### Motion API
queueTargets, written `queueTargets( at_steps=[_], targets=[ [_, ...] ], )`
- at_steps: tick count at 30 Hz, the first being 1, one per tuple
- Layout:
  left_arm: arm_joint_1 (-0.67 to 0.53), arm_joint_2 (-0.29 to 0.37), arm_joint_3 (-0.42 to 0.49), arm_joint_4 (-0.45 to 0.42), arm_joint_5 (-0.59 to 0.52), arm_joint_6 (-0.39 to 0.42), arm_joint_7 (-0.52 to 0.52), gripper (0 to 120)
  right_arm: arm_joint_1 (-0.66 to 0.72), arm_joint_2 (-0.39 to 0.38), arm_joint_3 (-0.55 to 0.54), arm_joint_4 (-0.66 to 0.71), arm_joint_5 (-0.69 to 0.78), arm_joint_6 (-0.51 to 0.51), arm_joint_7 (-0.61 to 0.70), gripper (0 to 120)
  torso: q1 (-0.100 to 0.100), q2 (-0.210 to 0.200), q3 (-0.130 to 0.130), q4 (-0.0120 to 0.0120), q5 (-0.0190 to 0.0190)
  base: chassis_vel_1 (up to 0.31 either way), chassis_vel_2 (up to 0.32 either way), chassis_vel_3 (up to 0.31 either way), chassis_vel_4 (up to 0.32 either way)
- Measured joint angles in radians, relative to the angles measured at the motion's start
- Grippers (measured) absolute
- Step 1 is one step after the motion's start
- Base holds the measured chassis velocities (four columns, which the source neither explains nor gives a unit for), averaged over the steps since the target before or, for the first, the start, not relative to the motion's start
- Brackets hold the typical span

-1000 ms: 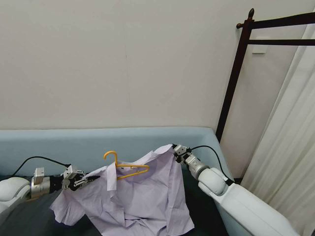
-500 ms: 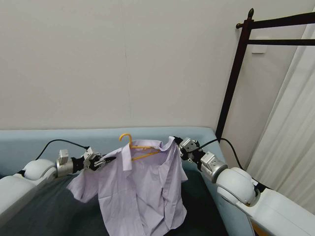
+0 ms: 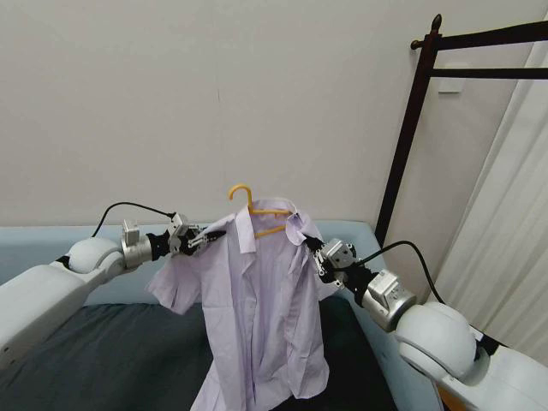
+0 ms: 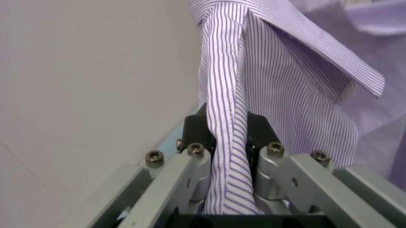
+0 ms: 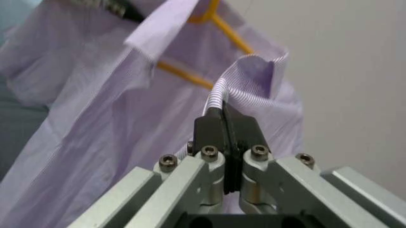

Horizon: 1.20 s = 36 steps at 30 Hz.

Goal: Pick up the clothes from the sofa and hang them on the clothes hanger.

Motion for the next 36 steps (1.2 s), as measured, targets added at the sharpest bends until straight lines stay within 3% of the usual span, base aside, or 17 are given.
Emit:
queueTargets(
  at_steps=[10,13,26,36],
  targets=[
    [-0.18,0.017,0.107,-0.088,-0.105,0.029,-0.03,8,-0.074,0.048,0.021,-0.011,-0.02,0.018,0.029,0,0.0,0.0,0.0,0.0002,0.0001,0.0,0.0,0.0,0.0],
    [-0.201,0.015,0.122,-0.096,-0.114,0.032,-0.034,8,-0.091,0.052,0.043,0.001,0.008,0.017,0.046,5,0.0,0.0,0.0,-0.0001,0.0002,0.0,0.0,0.0,0.0],
    [-0.203,0.009,0.138,-0.104,-0.139,0.037,-0.052,8,-0.209,0.015,0.222,0.139,0.17,-0.013,0.151,53,0.0,0.0,0.0,0.0,-0.0001,0.0,0.0,0.0,0.0],
    [-0.167,0.016,0.153,-0.161,-0.13,0.037,-0.046,8,-0.076,0.034,0.205,0.071,0.393,-0.019,0.311,90,0.0,0.0,0.0,0.0002,0.0,0.0,0.0,0.0,0.0]
  ],
)
